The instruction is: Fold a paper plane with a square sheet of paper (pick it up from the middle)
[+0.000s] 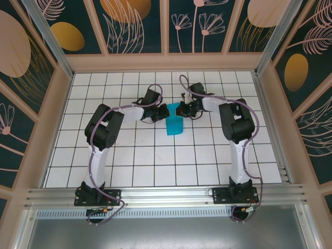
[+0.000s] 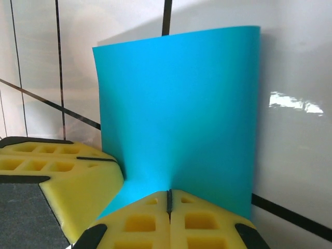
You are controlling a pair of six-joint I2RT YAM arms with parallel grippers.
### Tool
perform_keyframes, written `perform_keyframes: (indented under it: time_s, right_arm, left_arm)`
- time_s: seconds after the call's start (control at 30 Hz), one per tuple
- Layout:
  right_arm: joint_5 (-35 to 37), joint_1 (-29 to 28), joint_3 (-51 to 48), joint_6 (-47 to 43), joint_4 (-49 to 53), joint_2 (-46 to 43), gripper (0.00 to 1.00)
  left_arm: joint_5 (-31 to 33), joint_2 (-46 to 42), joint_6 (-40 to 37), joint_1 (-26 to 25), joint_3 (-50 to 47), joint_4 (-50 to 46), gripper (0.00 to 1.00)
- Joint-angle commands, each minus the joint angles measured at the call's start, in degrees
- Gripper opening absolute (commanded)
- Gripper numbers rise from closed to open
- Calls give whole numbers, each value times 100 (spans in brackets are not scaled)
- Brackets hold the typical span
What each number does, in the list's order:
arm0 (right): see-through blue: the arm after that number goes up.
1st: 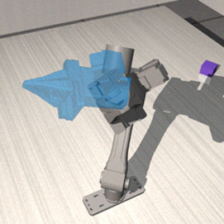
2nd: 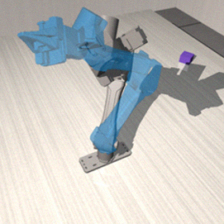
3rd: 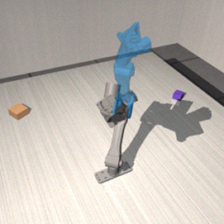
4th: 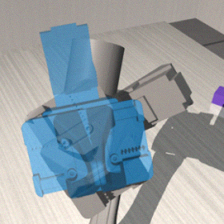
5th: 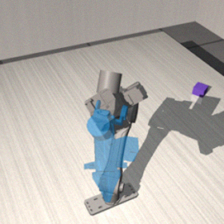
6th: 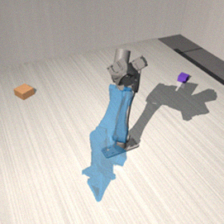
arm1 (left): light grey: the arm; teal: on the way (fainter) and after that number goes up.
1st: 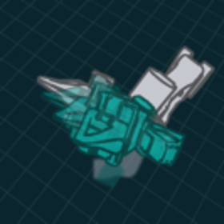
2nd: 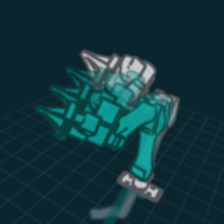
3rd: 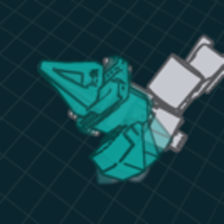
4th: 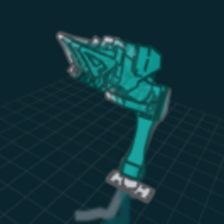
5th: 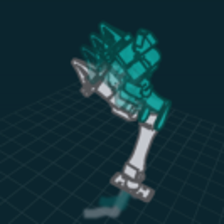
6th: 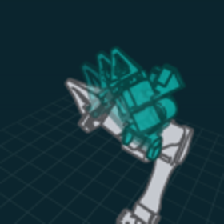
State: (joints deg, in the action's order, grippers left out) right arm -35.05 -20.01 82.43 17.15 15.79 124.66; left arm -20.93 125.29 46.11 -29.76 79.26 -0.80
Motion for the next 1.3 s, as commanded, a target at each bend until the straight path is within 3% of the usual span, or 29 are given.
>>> perform_keyframes:
  time_s: [0.0, 0.3, 0.5, 1.0, 1.27]
  right_arm:
    - [595, 363, -260, 34, 133, -110, 4]
    - [175, 216, 86, 294, -353, -442, 4]
    - [-158, 35, 438, 403, -402, 0, 4]
    - [550, 347, 871, 368, 25, 588, 4]
    - [649, 444, 863, 555, -590, 252, 4]
  left_arm:
    - [766, 611, 12, 3, -472, -1004, 5]
    - [783, 610, 13, -4, -482, -1002, 4]
    - [774, 608, 12, -2, -473, -1019, 4]
    - [809, 549, 17, -3, -556, -1032, 4]
    - [785, 523, -9, -4, -562, -1027, 3]
